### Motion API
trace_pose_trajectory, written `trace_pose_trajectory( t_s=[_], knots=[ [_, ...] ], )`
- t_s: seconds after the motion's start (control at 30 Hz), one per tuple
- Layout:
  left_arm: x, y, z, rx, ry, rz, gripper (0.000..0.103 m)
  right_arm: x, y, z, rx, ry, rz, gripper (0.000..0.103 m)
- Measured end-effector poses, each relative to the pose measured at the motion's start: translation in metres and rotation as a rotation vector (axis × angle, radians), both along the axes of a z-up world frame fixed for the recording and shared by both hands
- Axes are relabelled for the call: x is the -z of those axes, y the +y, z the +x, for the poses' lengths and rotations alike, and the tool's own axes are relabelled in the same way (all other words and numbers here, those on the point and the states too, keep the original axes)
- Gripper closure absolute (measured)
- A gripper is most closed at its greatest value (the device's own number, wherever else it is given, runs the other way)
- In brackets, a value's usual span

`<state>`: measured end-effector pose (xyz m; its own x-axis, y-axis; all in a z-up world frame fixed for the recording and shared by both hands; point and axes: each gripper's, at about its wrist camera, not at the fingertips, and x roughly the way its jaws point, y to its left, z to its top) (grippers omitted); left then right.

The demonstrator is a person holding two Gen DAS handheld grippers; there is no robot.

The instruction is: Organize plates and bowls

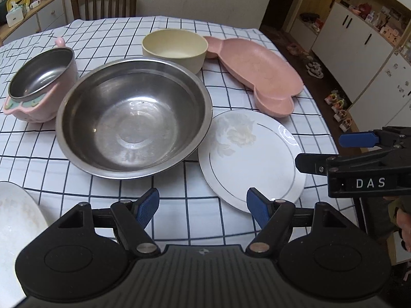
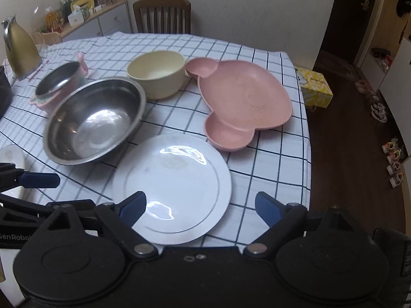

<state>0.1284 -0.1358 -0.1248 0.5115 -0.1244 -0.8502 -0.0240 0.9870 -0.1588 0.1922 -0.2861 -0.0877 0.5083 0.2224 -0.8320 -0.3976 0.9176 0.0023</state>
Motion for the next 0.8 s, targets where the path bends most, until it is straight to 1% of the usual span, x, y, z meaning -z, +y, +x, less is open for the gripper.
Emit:
trace_pose_trajectory(
  t_s=[0.07,0.2,0.27,0.3,0.37,0.4,0.43,0.47,0.5,0.57,0.7,0.8],
  knots=[
    [0.006,-0.002,0.006,-0.015,0.017,-0.008,0.03,0.007,-0.002,0.013,-0.014,0.026,0.0,0.014],
    [0.013,-0.011,0.012,-0.029,0.015,-0.005,0.03,0.021,-0.008,0.038,-0.033,0.078,0.01,0.019],
    [0.017,-0.011,0.016,-0.044,0.024,-0.018,0.038,0.026,-0.011,0.049,-0.051,0.11,0.023,0.025],
    [0.02,-0.011,0.019,-0.06,0.035,-0.027,0.04,0.029,-0.012,0.054,-0.057,0.123,0.027,0.025],
    [0.024,-0.009,0.021,-0.087,0.046,-0.046,0.044,0.033,-0.016,0.063,-0.063,0.148,0.044,0.03],
    [0.025,-0.008,0.02,-0.096,0.046,-0.05,0.046,0.034,-0.018,0.068,-0.063,0.16,0.051,0.031],
    [0.027,-0.007,0.02,-0.104,0.047,-0.057,0.05,0.035,-0.02,0.073,-0.062,0.173,0.059,0.032],
    [0.028,-0.006,0.021,-0.112,0.053,-0.068,0.054,0.037,-0.022,0.078,-0.062,0.187,0.07,0.034],
    [0.03,-0.005,0.021,-0.12,0.059,-0.083,0.055,0.039,-0.024,0.083,-0.061,0.199,0.079,0.036],
    [0.034,-0.004,0.022,-0.136,0.073,-0.105,0.059,0.042,-0.028,0.091,-0.049,0.222,0.096,0.045],
    [0.035,-0.003,0.024,-0.156,0.074,-0.128,0.066,0.048,-0.033,0.1,-0.057,0.266,0.135,0.051],
    [0.035,-0.001,0.025,-0.166,0.078,-0.143,0.072,0.052,-0.035,0.105,-0.068,0.294,0.155,0.059]
  ],
)
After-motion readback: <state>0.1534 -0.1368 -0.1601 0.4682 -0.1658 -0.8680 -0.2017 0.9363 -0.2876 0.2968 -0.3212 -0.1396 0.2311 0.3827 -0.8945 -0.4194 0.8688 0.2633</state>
